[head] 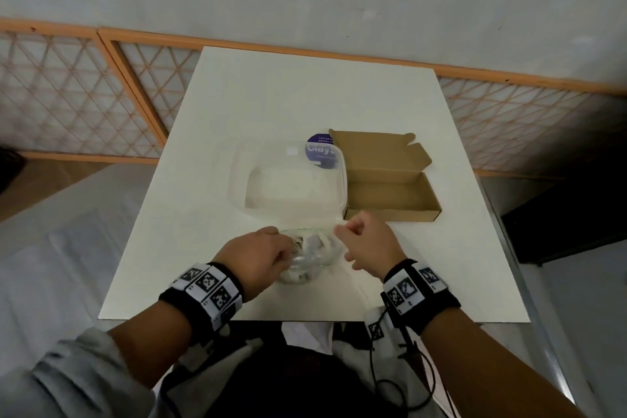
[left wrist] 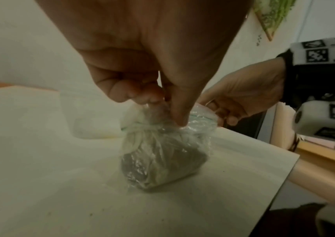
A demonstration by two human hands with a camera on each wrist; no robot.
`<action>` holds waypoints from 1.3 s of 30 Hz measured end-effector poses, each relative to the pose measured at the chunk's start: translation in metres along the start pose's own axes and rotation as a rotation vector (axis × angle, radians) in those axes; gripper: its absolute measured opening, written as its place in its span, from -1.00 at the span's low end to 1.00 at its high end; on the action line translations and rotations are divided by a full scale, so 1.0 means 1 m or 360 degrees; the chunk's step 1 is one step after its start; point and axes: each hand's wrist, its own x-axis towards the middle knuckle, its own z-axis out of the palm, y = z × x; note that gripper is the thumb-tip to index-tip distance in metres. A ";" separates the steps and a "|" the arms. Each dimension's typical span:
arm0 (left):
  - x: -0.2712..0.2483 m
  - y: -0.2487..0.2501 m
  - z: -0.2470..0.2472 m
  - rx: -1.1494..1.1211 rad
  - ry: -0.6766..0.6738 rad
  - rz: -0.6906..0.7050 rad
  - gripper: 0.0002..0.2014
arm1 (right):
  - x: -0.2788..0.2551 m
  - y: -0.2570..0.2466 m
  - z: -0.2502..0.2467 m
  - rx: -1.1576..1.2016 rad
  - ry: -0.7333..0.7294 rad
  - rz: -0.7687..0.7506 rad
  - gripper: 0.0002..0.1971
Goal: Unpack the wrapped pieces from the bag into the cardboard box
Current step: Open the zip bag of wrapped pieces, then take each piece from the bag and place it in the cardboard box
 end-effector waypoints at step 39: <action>-0.013 -0.015 0.021 0.0138 0.0483 0.0429 -0.98 | -0.017 -0.047 0.011 -0.1107 -0.0239 -0.0935 -0.60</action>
